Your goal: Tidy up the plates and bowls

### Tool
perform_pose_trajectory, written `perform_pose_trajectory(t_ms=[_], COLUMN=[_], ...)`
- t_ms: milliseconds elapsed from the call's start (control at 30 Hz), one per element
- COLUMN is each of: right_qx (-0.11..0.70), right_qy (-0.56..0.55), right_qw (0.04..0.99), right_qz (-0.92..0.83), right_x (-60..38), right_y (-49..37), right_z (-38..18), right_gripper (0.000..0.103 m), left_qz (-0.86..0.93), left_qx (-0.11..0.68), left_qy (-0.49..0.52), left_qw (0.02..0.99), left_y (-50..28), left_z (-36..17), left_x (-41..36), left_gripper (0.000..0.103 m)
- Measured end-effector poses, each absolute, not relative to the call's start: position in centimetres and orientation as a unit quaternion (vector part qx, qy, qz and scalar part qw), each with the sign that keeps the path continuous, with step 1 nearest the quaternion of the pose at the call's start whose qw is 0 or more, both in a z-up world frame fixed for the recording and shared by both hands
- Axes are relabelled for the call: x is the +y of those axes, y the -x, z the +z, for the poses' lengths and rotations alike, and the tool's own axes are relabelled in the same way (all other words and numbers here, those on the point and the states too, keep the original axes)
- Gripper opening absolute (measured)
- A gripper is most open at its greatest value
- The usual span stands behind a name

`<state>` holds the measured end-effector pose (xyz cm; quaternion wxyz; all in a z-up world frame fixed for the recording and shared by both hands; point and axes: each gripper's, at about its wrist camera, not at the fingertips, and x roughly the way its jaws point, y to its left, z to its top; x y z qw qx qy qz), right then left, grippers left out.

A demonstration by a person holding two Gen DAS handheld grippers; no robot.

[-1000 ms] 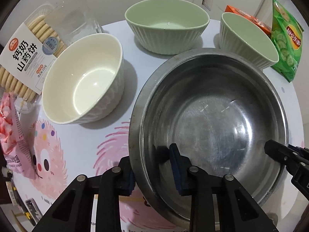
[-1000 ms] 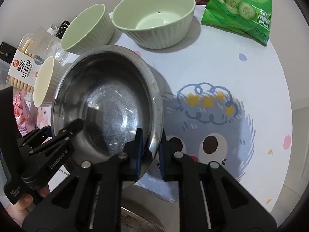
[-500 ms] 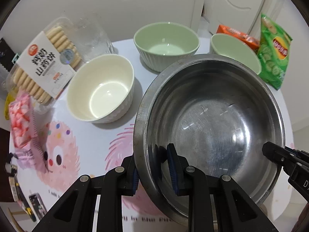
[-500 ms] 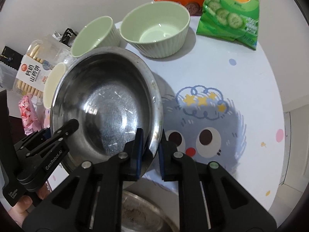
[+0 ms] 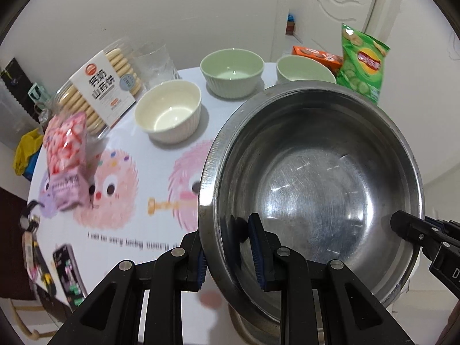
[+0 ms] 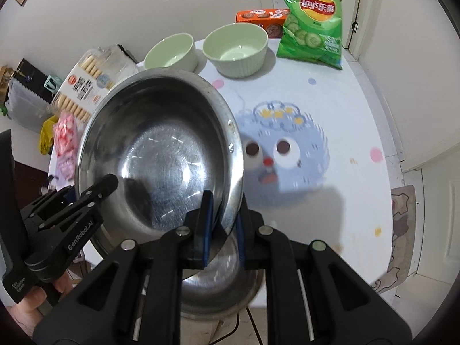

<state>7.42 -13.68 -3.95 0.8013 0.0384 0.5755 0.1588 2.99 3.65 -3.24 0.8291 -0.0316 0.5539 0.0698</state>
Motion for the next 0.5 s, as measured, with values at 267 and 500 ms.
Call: perform_pose_trajectory(t_ms=[267,500], right_qx=[0.583,0.591], right_qy=[-0.027,-0.016], right_qw=[0.796,0.791], right_qz=[0.158,0.158], right_x=[-15.1,-15.9], right_y=[-2.4,0.1], right_z=[-4.6,-5.8], right_gripper=[0.017,0.017], left_qz=[0.069,0.074], left_qx=[0.561,0.568], left_qy=[0.031,0.024], left_qw=[0.824,0.820], left_y=[1.5,3.8], left_z=[-4.1,-5.4], left_x=[1.9,0.7], left_gripper=[0.026,0.026])
